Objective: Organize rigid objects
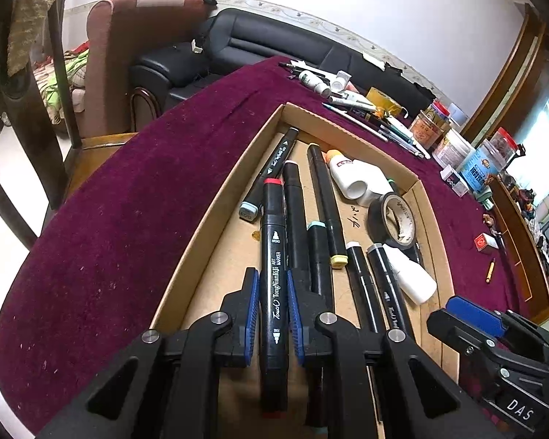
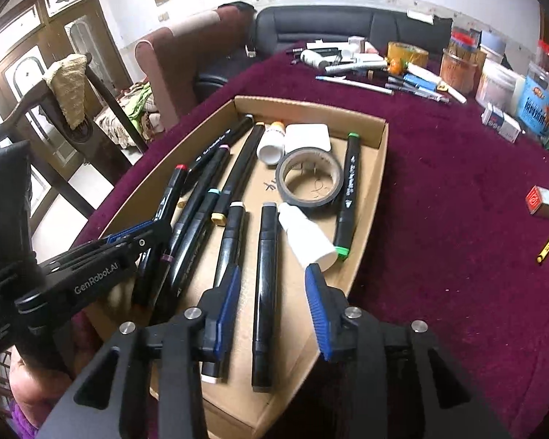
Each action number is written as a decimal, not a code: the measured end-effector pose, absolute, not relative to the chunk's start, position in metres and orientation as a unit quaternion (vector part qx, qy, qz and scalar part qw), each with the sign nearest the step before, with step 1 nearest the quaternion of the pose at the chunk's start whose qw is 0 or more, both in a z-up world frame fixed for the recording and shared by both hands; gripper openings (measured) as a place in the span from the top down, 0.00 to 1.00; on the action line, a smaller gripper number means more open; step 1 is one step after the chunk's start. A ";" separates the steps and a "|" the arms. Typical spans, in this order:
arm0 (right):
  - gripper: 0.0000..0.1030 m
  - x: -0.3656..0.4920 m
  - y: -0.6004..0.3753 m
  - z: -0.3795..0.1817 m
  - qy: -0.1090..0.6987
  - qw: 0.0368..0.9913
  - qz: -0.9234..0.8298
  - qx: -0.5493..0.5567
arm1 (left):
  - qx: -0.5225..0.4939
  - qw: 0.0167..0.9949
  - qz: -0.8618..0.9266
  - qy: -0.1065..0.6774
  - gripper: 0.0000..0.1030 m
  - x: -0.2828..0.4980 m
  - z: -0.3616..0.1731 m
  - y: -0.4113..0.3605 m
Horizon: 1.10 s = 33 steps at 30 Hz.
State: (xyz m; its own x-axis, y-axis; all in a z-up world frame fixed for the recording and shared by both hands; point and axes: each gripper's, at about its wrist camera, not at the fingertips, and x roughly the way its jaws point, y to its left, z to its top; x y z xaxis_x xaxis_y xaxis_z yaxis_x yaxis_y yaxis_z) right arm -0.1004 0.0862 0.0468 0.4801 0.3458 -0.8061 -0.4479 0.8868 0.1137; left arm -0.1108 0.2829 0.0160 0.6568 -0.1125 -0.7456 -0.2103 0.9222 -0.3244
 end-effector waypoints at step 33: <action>0.36 -0.156 -0.002 0.070 0.354 0.918 0.177 -0.038 | -0.057 0.970 0.153 0.182 0.00 -0.197 0.130 0.197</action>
State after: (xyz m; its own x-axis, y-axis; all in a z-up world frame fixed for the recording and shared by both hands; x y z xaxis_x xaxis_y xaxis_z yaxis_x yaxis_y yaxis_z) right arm -0.1558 -0.0016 0.0704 0.6869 0.2980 -0.6628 -0.3520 0.9344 0.0554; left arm -0.1967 0.1968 0.1298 0.8866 0.2761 -0.3710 -0.3175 0.9467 -0.0542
